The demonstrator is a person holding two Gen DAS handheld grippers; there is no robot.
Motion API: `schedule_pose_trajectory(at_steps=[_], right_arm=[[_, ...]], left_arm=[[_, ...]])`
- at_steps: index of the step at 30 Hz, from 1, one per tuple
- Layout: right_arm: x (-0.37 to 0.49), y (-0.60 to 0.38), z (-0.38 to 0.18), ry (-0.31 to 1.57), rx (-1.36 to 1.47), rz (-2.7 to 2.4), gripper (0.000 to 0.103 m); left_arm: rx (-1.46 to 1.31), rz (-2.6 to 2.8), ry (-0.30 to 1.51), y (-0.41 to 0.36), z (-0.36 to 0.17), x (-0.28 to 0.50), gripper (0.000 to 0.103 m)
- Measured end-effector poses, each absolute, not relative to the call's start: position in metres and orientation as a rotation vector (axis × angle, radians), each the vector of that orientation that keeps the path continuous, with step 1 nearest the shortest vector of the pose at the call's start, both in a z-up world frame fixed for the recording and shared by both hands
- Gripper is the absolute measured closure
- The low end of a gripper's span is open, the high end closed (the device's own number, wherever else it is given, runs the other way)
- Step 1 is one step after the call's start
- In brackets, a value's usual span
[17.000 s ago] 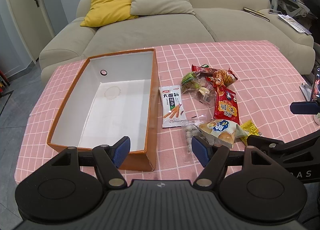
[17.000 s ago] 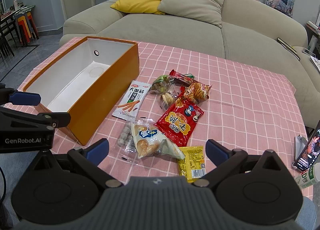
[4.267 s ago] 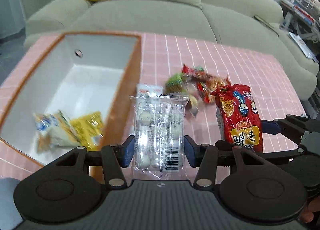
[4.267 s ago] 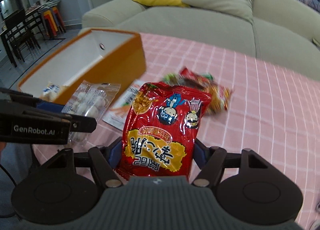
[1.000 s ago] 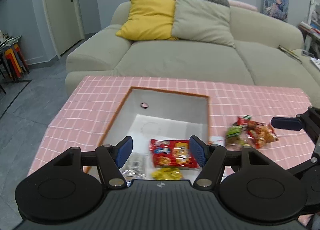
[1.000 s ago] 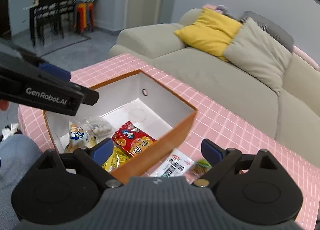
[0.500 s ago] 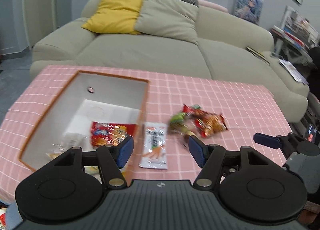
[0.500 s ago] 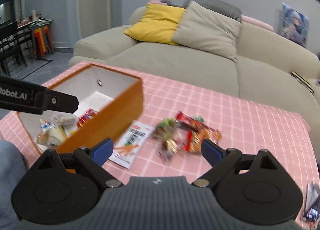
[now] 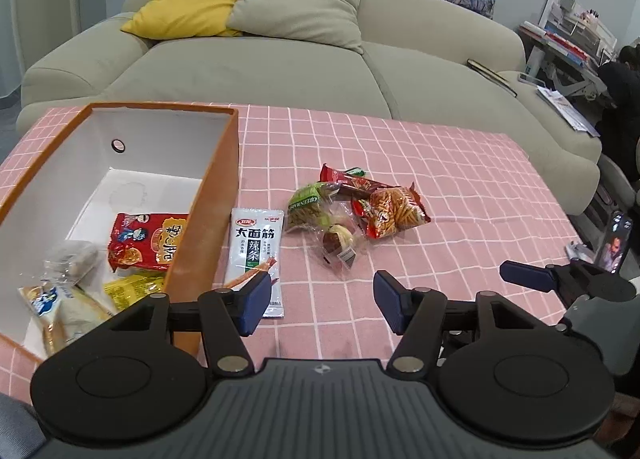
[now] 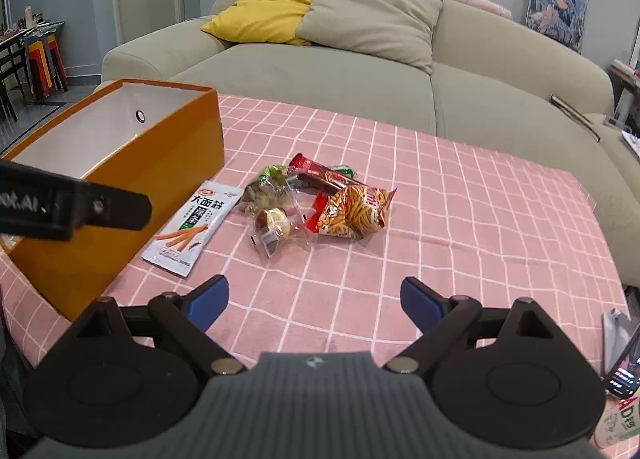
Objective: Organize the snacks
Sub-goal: 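Withdraw both tools from the box back over the table, then grasp the clear bag of brown balls with the left tool while the right tool grasps the orange Mimi bag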
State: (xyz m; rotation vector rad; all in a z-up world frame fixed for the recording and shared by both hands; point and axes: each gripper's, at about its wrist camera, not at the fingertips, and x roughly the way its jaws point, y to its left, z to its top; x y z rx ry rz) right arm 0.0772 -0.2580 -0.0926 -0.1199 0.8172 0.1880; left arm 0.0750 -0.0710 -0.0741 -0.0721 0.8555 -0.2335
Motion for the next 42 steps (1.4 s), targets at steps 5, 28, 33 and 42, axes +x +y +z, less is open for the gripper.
schedule_pose_trajectory(at_steps=[5,28,33,42], right_arm=[[0.094,-0.262,-0.105,0.837,-0.123,0.197,0.022],[0.218,-0.275,-0.145,0.852,-0.150,0.198,0.027],[0.230,-0.277,-0.158,0.882,-0.138,0.205,0.033],[0.230,-0.282,-0.168,0.896,-0.112,0.237,0.052]], left_arm=[[-0.066,-0.228,0.892,-0.075,-0.088,0.092,0.033],[-0.322,-0.145,1.104,-0.085,-0.140,0.200,0.033],[-0.344,-0.127,1.147,-0.089,-0.155,0.209,0.033],[-0.389,-0.134,1.184,-0.093,-0.173,0.217,0.033]])
